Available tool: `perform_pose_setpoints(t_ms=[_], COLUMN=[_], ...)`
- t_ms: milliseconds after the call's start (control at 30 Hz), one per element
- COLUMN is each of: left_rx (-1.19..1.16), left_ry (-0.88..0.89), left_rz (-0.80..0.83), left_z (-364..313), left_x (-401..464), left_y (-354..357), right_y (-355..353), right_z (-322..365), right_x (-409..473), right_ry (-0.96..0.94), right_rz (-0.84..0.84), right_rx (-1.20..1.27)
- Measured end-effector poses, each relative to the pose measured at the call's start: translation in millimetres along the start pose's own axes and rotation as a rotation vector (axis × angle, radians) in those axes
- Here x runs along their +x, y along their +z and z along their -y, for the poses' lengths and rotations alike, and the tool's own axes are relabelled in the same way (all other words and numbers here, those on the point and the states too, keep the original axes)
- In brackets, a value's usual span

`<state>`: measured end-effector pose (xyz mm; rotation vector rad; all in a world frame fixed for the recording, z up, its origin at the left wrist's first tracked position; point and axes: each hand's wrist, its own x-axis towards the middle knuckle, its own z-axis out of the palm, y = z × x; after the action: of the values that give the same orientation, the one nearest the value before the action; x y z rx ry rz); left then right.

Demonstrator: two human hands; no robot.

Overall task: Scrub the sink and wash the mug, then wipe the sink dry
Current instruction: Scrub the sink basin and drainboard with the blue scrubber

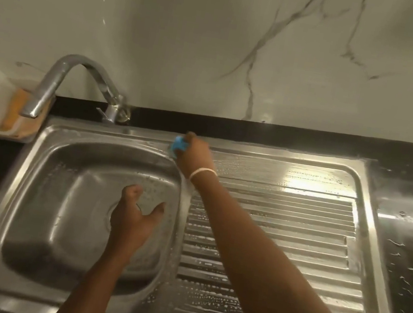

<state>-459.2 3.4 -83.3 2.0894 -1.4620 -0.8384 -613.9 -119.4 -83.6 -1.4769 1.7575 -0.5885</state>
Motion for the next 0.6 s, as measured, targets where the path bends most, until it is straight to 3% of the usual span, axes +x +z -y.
perform_pose_setpoints(t_ms=[300, 400, 600], left_rx=[-0.045, -0.053, -0.044], left_ry=[0.112, 0.143, 0.124], left_rz=[0.129, 0.151, 0.153], left_z=[-14, -21, -18], left_x=[-11, -22, -32], left_y=[38, 35, 26], right_y=[-209, -237, -205], right_z=[-188, -208, -223], right_x=[-79, -99, -182], right_ry=[0.473, 0.523, 0.533], right_rz=[-0.596, -0.555, -0.577], right_rx=[0.055, 0.068, 0.058])
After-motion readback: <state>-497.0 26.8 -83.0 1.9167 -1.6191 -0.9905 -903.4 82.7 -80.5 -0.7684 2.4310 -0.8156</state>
